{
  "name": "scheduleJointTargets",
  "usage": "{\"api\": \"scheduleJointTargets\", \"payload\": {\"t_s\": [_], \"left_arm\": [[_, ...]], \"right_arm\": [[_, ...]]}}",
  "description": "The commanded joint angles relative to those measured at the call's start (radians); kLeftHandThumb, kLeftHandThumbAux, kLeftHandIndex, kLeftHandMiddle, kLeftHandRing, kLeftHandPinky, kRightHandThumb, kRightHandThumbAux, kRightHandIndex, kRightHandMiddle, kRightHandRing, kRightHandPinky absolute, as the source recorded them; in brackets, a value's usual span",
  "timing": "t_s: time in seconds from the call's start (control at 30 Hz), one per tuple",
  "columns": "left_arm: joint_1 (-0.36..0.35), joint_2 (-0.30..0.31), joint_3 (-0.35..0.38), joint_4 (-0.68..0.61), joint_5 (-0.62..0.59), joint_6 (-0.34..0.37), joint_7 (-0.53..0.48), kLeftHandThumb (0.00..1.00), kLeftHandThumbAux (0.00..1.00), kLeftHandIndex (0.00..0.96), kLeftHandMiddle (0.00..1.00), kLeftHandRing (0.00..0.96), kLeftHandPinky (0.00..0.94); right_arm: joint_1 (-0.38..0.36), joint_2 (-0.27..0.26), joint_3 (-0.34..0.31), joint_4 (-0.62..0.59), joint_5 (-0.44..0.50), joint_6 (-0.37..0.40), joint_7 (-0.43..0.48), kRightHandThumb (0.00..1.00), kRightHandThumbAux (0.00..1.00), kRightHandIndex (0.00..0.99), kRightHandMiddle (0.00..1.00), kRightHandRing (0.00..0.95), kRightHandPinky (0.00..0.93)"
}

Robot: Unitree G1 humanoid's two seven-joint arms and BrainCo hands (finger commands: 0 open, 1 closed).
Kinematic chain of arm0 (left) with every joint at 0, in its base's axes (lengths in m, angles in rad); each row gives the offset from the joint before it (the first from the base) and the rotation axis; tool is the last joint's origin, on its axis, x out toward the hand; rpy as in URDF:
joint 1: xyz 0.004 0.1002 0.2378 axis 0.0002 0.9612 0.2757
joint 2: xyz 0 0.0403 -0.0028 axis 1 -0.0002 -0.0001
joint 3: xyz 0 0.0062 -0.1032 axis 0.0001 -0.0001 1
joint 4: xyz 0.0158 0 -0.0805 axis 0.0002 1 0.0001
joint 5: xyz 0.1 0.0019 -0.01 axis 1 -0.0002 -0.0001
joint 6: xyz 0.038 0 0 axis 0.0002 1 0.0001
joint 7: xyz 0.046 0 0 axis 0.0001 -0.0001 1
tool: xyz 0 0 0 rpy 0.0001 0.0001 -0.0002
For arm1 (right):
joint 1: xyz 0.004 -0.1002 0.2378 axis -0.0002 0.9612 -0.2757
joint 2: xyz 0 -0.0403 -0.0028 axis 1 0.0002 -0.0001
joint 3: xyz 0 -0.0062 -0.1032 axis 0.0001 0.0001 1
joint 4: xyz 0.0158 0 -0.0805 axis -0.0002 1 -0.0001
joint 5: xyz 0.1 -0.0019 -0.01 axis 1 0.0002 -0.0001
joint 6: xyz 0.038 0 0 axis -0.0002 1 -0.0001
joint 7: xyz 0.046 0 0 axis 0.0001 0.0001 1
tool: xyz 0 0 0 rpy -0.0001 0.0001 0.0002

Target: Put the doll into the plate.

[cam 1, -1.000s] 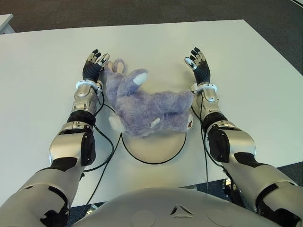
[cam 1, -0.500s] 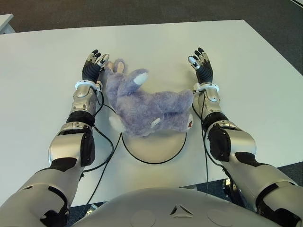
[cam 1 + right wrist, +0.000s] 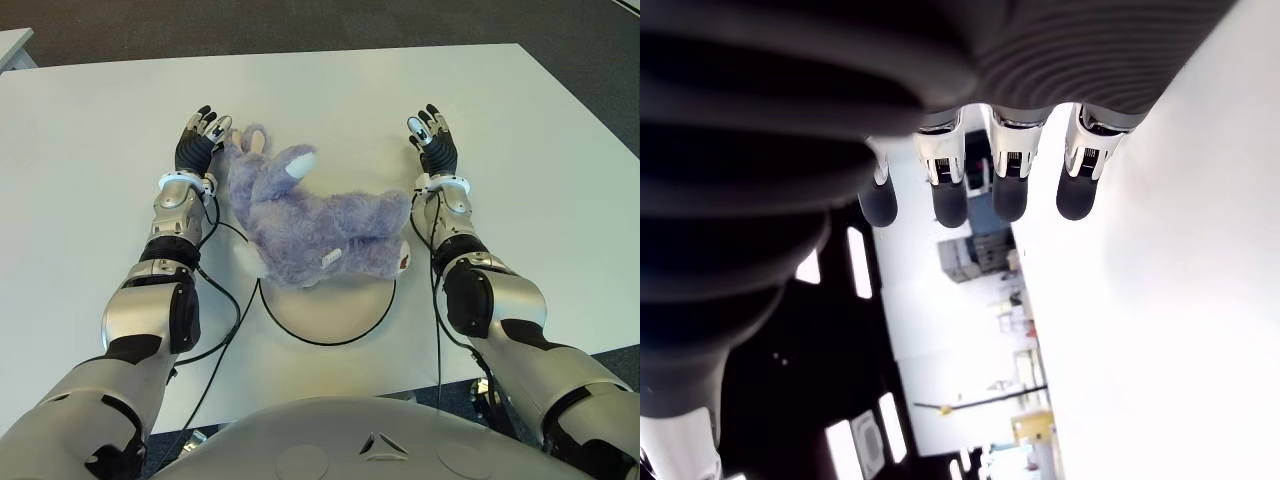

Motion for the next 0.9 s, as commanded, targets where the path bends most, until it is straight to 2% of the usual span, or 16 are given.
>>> {"api": "scheduleJointTargets", "payload": {"t_s": [0.03,0.3,0.9], "left_arm": [[0.058,-0.016,0.0,0.029,-0.002,0.027,-0.017,0.123,0.578,0.0,0.03,0.02,0.026],[0.06,-0.019,0.0,0.032,-0.003,0.022,-0.019,0.118,0.577,0.0,0.037,0.03,0.034],[0.063,-0.024,-0.002,0.035,-0.009,0.005,-0.031,0.128,0.573,0.0,0.028,0.017,0.024]], "right_arm": [[0.046,0.018,-0.009,0.047,0.014,0.089,-0.018,0.0,0.65,0.006,0.023,0.0,0.0],[0.053,0.017,0.0,0.049,-0.001,0.114,-0.018,0.022,0.651,0.0,0.018,0.0,0.0],[0.059,0.019,0.023,0.049,-0.01,0.108,-0.016,0.032,0.653,0.001,0.009,0.0,0.0]]}}
